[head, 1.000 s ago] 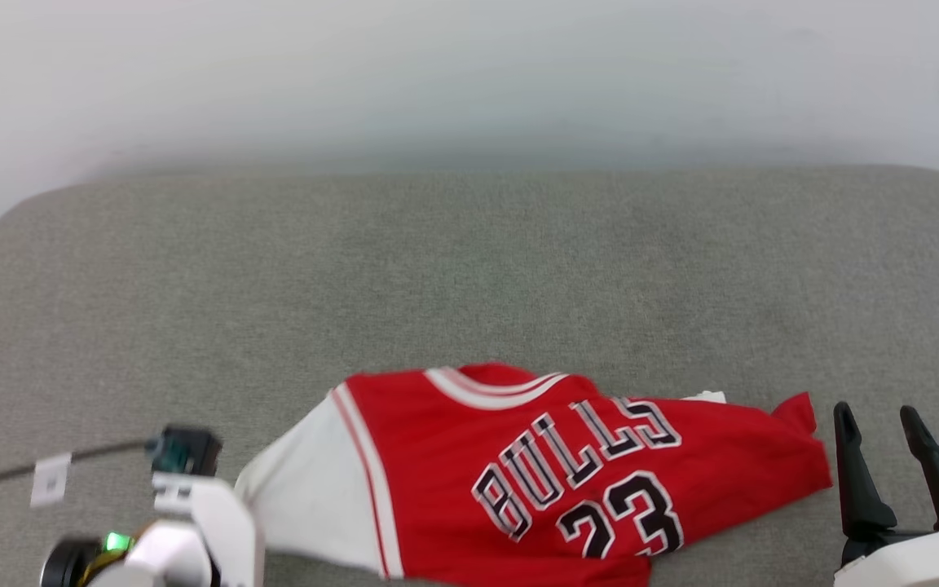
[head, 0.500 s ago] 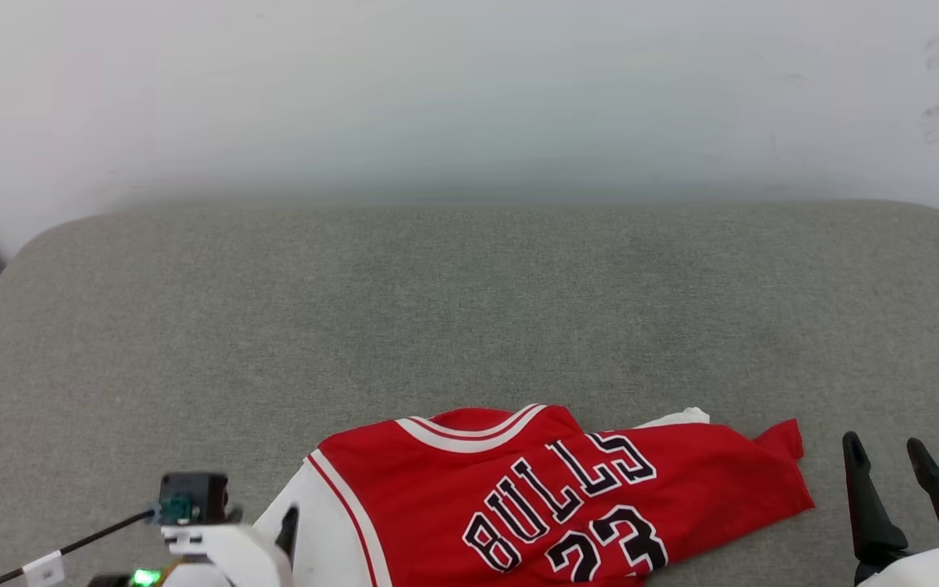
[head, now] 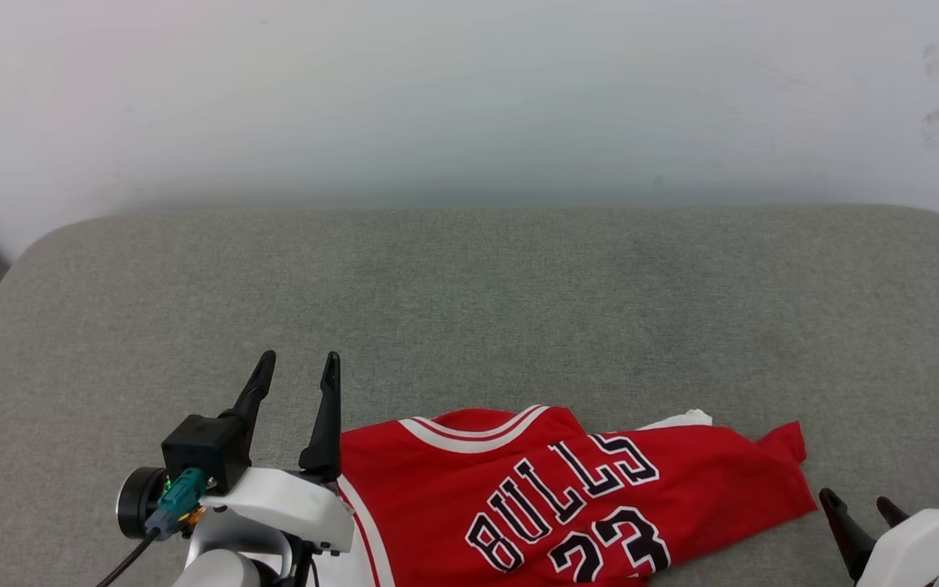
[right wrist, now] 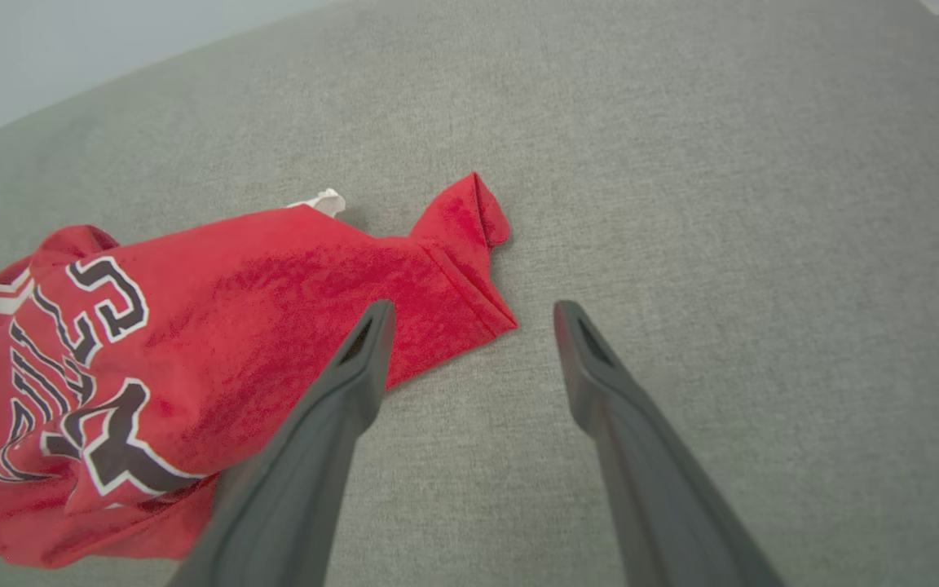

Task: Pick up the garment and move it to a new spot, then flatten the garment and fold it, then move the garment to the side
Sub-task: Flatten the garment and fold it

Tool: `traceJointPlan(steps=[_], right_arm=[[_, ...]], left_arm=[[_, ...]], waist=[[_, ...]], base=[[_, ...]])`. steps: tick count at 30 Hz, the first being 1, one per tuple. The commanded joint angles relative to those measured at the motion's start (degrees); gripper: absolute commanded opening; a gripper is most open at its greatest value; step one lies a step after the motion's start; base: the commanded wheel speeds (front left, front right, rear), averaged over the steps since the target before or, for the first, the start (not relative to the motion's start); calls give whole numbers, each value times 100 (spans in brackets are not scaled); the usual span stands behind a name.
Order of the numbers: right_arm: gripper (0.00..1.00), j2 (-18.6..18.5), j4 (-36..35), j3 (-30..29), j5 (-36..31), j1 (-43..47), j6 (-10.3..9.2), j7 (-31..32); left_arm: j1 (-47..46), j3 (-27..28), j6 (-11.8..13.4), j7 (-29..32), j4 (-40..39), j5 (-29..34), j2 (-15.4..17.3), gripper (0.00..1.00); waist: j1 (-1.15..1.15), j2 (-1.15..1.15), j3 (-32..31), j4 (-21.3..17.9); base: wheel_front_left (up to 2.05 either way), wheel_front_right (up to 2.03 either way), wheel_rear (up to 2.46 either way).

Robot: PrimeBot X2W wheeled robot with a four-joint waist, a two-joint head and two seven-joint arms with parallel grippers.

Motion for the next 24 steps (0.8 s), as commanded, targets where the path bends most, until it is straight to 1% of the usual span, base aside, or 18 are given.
traceJointPlan(steps=[1,5,9,14,20,21,22,24], right_arm=[[100,-155,149,35,62,-180,-2,369],[100,-417,488,157,114,-510,-2,1163],[100,-647,871,330,140,-883,-2,1582],[100,-797,1544,565,191,-1286,-2,1828],[100,-789,2451,873,373,-1484,-2,1844],[27,-780,2589,908,428,-1478,-2,1876],[1,-777,2684,934,475,-1505,-2,1846],[0,-779,2778,995,538,-1558,-1,1803]], left_arm=[[-59,-6,16,-105,-62,74,-30,100],[-88,-24,50,-203,-202,195,-62,100],[-121,-36,106,-221,-315,275,-38,100],[-125,-50,141,-233,-374,316,-35,100],[-132,-64,145,-240,-330,307,-32,100],[-125,-68,144,-239,-318,299,-30,100],[-120,-69,142,-240,-308,293,-25,100],[-87,-64,146,-245,-295,280,-8,100]], waist=[[0,0,32,60],[0,0,122,218],[0,0,329,379],[0,0,517,530],[0,0,562,597],[0,0,554,598],[0,0,543,598],[0,0,505,577]], base=[[0,0,0],[0,0,0],[0,0,0],[0,0,0],[0,0,0],[0,0,0],[0,0,0],[0,0,0]])
